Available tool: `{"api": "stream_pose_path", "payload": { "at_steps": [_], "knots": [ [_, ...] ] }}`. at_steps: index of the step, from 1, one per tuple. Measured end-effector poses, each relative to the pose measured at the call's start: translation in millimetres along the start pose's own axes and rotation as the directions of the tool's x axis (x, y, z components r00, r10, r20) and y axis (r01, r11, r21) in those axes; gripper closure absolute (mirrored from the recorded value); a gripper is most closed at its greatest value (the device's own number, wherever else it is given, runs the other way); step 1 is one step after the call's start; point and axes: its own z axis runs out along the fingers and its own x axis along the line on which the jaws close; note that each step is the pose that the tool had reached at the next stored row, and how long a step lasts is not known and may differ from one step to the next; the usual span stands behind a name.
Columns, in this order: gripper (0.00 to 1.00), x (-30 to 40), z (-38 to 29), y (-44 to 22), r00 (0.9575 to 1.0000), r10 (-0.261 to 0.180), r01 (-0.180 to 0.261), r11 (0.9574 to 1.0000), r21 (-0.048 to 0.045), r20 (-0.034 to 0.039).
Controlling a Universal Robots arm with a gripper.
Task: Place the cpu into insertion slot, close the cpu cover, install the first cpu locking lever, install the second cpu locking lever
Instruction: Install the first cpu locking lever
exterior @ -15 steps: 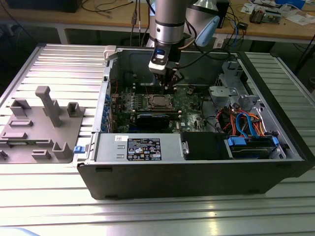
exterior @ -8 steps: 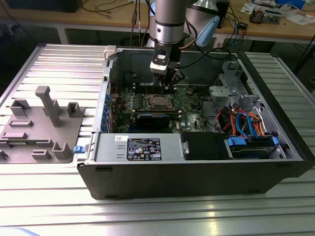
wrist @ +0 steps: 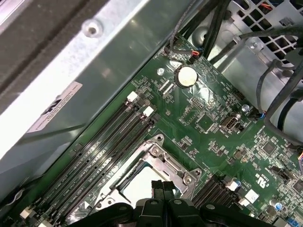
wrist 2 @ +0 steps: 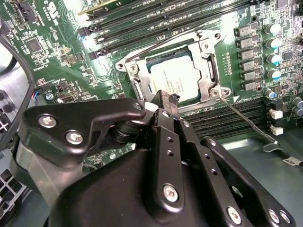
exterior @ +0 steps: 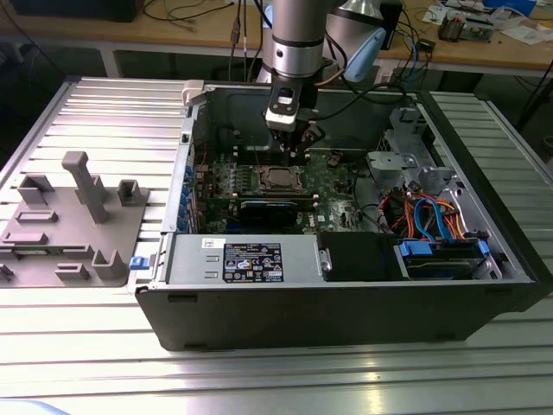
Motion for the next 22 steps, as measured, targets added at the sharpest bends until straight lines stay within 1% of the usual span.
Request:
{"api": "stream_pose_path", "payload": {
  "at_steps": [3, 11, 16, 22],
  "knots": [
    [0.89, 0.0, 0.0, 0.0, 0.9998, -0.02, 0.02, 0.9998, -0.0018, 0.0005],
    [0.89, 0.0, 0.0, 0.0, 0.9985, -0.055, 0.055, 0.9985, -0.0051, 0.0016],
    [0.89, 0.0, 0.0, 0.0, 0.9963, -0.085, 0.085, 0.9963, -0.0078, 0.0025],
    [0.89, 0.0, 0.0, 0.0, 0.9939, -0.11, 0.11, 0.9939, -0.0101, 0.0034]
  ]
}}
